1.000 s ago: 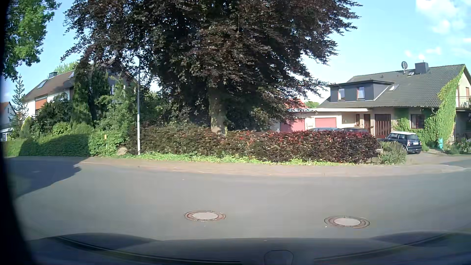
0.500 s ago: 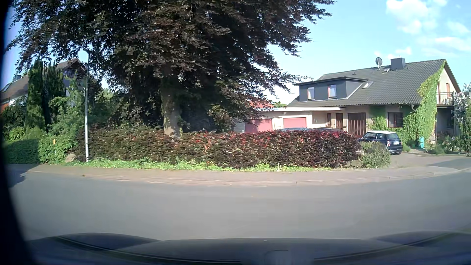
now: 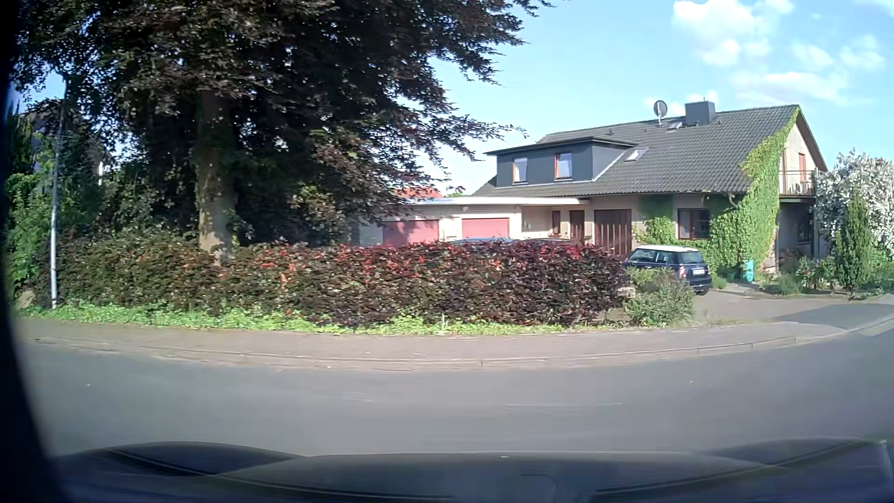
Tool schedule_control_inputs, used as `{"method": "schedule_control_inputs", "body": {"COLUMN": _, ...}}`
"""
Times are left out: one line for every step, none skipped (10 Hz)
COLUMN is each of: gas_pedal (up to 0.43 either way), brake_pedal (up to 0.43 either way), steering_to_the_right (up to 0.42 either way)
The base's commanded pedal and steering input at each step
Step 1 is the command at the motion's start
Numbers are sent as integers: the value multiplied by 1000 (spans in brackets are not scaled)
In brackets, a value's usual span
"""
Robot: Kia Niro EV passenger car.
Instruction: Follow the waypoints while adhering to traffic rules and regulations
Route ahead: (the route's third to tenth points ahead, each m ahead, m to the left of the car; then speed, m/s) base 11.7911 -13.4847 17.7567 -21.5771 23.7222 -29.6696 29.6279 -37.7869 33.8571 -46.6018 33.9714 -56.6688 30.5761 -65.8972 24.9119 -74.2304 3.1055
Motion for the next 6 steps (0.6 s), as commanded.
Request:
{"method": "schedule_control_inputs", "body": {"gas_pedal": 0, "brake_pedal": 67, "steering_to_the_right": 584}}
{"method": "schedule_control_inputs", "body": {"gas_pedal": 0, "brake_pedal": 12, "steering_to_the_right": 637}}
{"method": "schedule_control_inputs", "body": {"gas_pedal": 0, "brake_pedal": 6, "steering_to_the_right": 679}}
{"method": "schedule_control_inputs", "body": {"gas_pedal": 0, "brake_pedal": 6, "steering_to_the_right": 692}}
{"method": "schedule_control_inputs", "body": {"gas_pedal": 0, "brake_pedal": 6, "steering_to_the_right": 692}}
{"method": "schedule_control_inputs", "body": {"gas_pedal": 67, "brake_pedal": 6, "steering_to_the_right": 692}}
